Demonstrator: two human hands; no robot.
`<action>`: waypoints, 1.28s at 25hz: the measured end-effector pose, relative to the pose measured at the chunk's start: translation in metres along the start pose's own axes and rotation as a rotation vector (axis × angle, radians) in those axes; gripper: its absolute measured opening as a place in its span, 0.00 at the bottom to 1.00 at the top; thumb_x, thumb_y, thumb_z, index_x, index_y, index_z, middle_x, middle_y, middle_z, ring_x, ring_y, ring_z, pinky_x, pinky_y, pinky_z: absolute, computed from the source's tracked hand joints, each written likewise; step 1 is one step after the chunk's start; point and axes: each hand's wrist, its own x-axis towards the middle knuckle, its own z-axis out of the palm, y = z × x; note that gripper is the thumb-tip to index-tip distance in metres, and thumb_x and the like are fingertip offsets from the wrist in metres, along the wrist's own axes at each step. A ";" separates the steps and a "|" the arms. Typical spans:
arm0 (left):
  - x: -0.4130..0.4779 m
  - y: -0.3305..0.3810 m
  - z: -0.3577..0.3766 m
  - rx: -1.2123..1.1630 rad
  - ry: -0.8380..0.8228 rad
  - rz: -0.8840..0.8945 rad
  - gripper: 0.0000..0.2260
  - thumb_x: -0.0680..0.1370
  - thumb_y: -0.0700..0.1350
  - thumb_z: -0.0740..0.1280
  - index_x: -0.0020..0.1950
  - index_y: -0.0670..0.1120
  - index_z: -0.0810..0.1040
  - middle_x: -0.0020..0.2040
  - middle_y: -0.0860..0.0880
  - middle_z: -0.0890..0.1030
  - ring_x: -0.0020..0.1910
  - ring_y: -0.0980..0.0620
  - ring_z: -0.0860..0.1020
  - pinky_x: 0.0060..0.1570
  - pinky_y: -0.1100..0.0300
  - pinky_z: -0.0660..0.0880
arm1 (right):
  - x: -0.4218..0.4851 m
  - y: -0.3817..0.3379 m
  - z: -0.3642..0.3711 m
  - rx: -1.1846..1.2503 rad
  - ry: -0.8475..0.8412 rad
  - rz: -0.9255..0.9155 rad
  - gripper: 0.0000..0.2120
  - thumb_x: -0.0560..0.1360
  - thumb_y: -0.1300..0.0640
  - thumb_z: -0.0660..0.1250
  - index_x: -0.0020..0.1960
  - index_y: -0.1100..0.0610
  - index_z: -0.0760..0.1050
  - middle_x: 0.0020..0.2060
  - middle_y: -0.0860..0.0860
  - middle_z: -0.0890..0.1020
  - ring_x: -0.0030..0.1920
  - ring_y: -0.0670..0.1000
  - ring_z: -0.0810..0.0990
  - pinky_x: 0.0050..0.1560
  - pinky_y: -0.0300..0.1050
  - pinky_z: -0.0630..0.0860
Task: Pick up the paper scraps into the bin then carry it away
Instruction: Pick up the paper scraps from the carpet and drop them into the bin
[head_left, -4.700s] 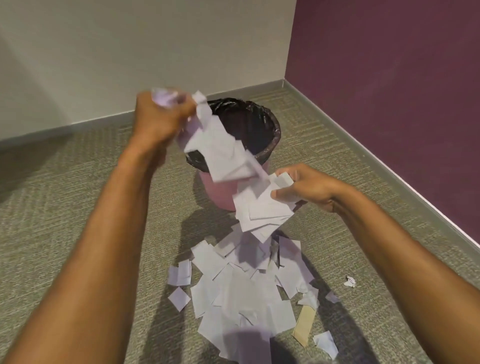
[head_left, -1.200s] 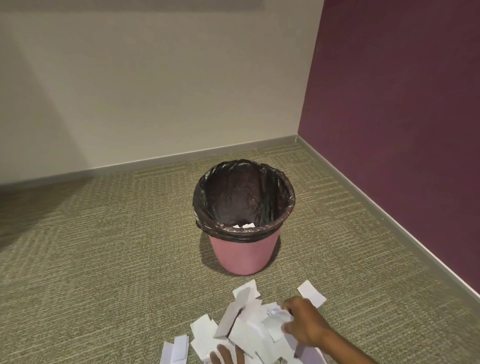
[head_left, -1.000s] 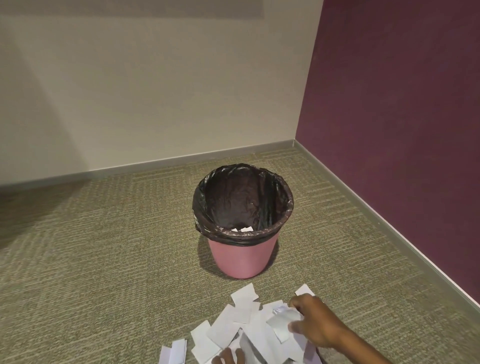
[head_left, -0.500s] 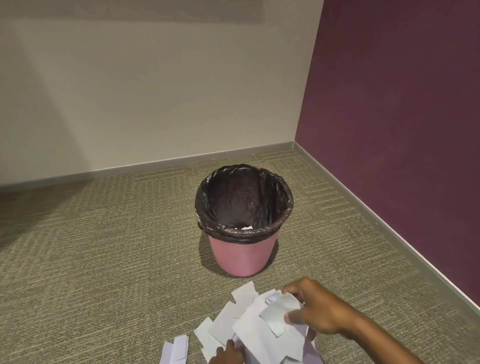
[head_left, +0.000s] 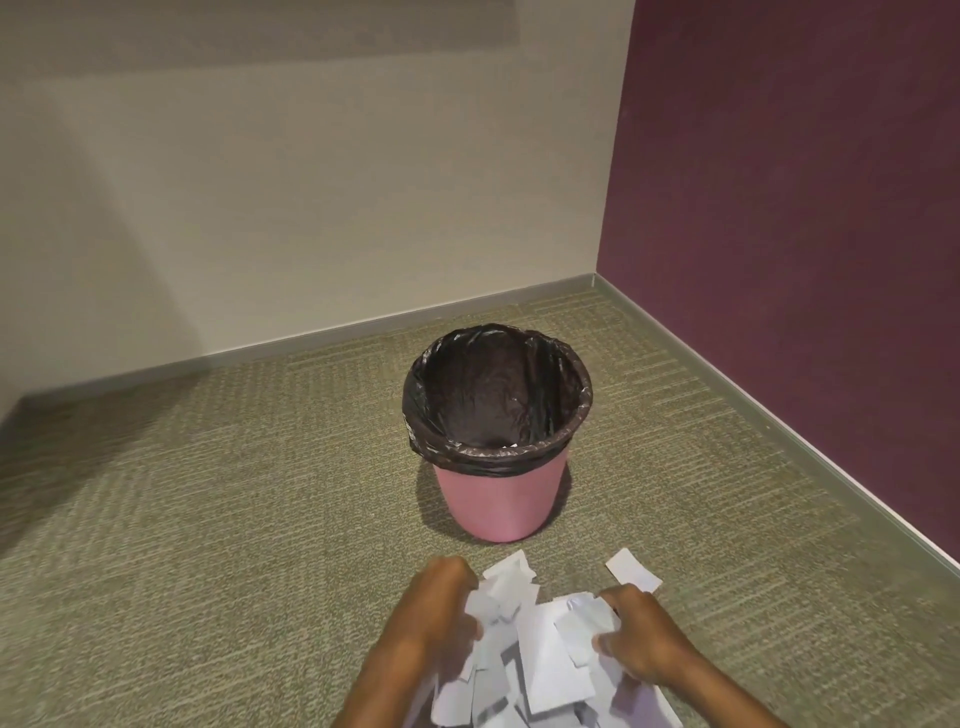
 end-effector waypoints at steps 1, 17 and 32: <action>0.002 0.007 -0.017 0.050 0.032 0.050 0.09 0.71 0.45 0.70 0.48 0.51 0.73 0.48 0.49 0.74 0.45 0.53 0.71 0.42 0.64 0.69 | -0.001 -0.002 0.000 0.000 0.005 -0.005 0.09 0.68 0.62 0.69 0.35 0.48 0.73 0.36 0.46 0.82 0.40 0.46 0.82 0.29 0.27 0.68; 0.027 -0.012 -0.035 -0.138 0.010 0.049 0.07 0.70 0.46 0.76 0.39 0.43 0.85 0.38 0.50 0.86 0.38 0.57 0.83 0.38 0.55 0.79 | -0.001 0.012 0.026 -0.243 -0.037 0.034 0.14 0.71 0.59 0.62 0.55 0.53 0.77 0.56 0.53 0.80 0.56 0.55 0.80 0.49 0.44 0.73; 0.009 -0.031 0.046 -0.291 -0.017 -0.242 0.13 0.71 0.47 0.74 0.46 0.48 0.70 0.51 0.52 0.71 0.49 0.55 0.73 0.37 0.71 0.68 | -0.015 -0.138 -0.192 0.500 0.199 -0.255 0.15 0.73 0.69 0.69 0.59 0.67 0.76 0.50 0.59 0.83 0.38 0.56 0.84 0.33 0.44 0.81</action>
